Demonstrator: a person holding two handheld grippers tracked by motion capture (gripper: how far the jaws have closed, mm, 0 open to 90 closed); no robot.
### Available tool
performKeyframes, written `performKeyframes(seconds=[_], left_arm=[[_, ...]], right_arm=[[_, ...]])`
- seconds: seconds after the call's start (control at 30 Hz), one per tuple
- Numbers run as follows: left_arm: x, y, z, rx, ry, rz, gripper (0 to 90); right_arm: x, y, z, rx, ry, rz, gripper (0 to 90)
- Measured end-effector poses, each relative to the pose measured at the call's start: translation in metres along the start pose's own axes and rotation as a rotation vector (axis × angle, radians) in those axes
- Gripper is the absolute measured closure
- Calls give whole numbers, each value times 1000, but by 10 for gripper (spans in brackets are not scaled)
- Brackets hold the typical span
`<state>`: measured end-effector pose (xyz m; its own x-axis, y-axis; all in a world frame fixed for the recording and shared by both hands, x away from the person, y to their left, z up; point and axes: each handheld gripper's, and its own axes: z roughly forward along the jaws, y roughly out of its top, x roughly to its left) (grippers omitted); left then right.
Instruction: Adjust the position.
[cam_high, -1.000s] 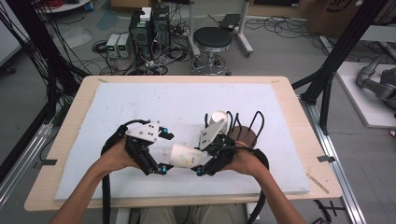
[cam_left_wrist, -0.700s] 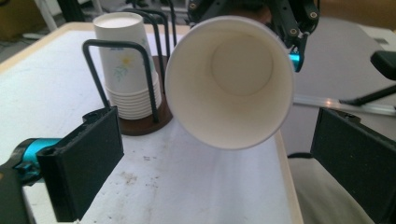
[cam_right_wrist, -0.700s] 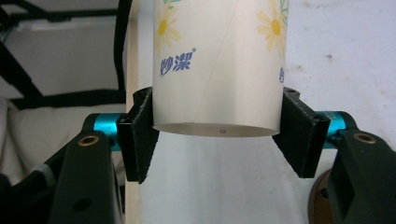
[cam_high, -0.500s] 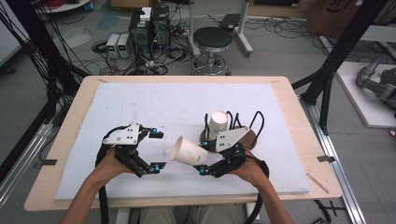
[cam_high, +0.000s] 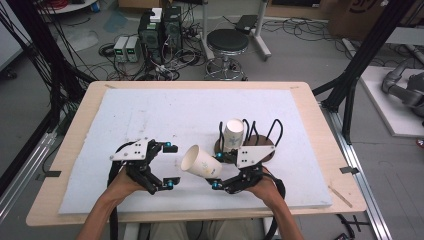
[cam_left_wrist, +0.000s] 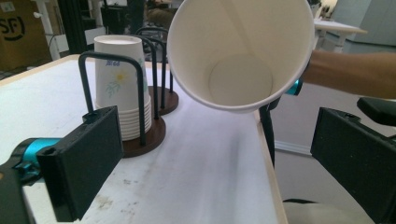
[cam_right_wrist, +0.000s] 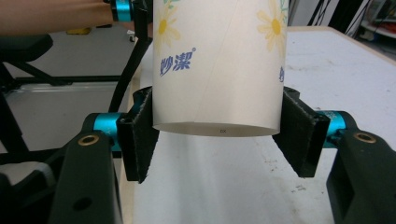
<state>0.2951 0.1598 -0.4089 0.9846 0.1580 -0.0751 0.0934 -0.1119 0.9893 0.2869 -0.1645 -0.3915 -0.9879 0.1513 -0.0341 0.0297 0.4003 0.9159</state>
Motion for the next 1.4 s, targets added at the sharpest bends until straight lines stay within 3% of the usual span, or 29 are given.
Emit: performKeyframes(seconds=[0.53, 0.73, 1.0, 1.4], left_arm=[[-4, 13, 39, -7, -66, 11, 23], [-4, 15, 44, -6, -86, 13, 25], [-5, 15, 42, -12, -131, 36, 233], [-5, 15, 42, -6, -149, 47, 297]], right_arm=[[2, -5, 9, -21, 43, 1, 368], [2, -5, 10, -23, 61, -3, 368], [1, -5, 12, -18, 76, -11, 369], [2, -5, 12, -2, 70, -23, 363]])
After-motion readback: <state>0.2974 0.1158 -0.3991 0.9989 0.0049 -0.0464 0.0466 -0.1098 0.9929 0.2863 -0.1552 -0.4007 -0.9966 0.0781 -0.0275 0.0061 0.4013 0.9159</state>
